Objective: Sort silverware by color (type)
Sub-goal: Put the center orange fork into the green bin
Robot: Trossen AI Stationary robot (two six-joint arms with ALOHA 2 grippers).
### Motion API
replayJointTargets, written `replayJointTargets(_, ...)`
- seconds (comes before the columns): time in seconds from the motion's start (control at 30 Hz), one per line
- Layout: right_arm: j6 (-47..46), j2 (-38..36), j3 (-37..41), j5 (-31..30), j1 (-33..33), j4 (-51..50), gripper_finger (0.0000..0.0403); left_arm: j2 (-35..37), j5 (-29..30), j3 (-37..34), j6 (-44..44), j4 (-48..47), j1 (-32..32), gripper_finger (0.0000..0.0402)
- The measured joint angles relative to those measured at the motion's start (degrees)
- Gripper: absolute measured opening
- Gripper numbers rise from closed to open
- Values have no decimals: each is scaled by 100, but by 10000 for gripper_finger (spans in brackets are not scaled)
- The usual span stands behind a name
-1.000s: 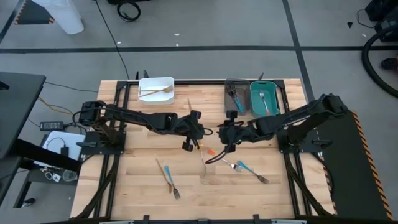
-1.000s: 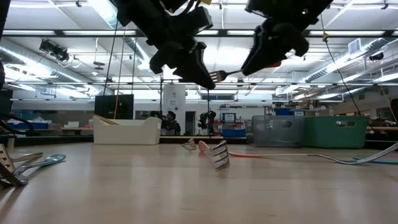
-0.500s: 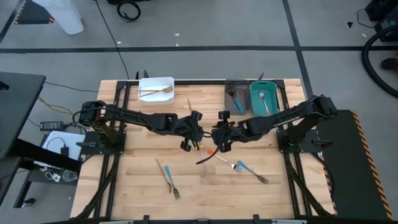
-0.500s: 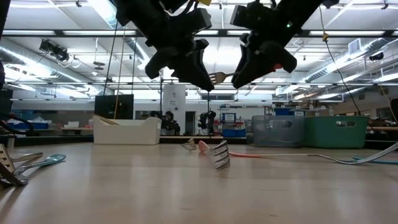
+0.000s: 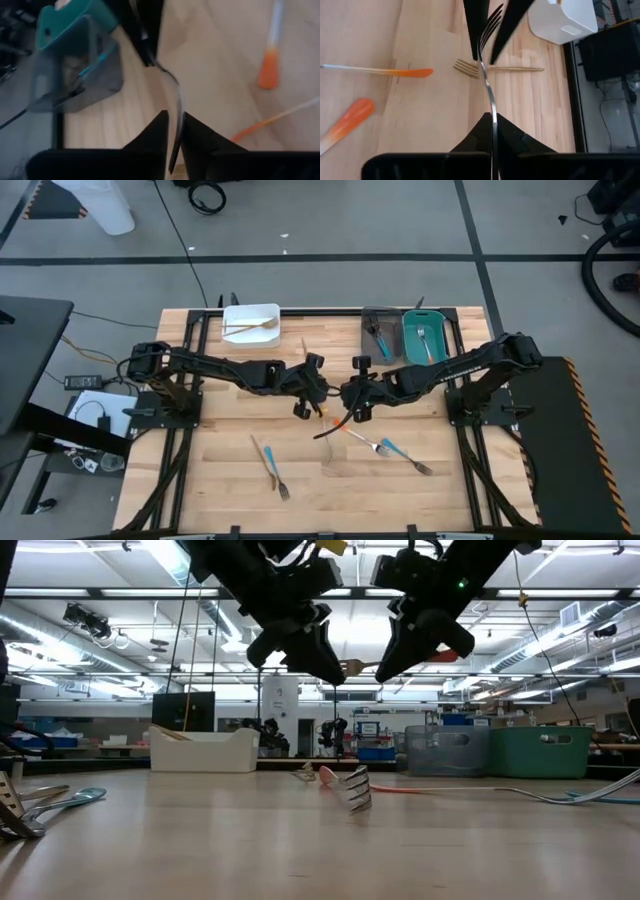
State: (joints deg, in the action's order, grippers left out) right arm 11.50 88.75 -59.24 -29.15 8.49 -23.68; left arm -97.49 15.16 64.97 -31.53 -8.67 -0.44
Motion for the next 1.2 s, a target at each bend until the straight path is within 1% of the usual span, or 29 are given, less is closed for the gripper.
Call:
replayJointTargets(0.1,-192,0,0,-4,-2,-226,10,30,366,2,257,-146,-34,90)
replayJointTargets(0.17,-332,0,0,26,-2,-414,9,66,424,2,434,-327,-67,104)
replayJointTargets(0.23,-445,2,0,12,-10,-574,9,66,451,4,667,-485,-74,110)
replayJointTargets(0.37,-793,1,0,-108,-71,-951,10,66,450,-19,1149,-668,-80,107)
replayJointTargets(0.47,-1155,2,0,-128,-183,-1367,10,66,439,-106,1353,-747,-81,100)
replayJointTargets(0.6,-1603,-19,5,-225,-320,-1826,10,66,426,-302,1501,-529,-116,90)
replayJointTargets(0.7,-1725,-95,9,-298,-350,-2082,10,66,415,-516,1602,-365,-139,84)
replayJointTargets(0.83,-1736,-301,15,-399,-350,-2236,10,66,411,-725,1774,-311,-143,77)
replayJointTargets(0.93,-1744,-497,15,-531,-402,-2404,10,66,411,-864,1879,-103,-146,74)
replayJointTargets(1.1,-2041,-836,15,-812,-686,-2798,10,85,395,-955,2006,135,-219,73)
replayJointTargets(1.2,-2381,-1006,15,-1114,-950,-3030,10,87,389,-964,2047,215,-290,73)
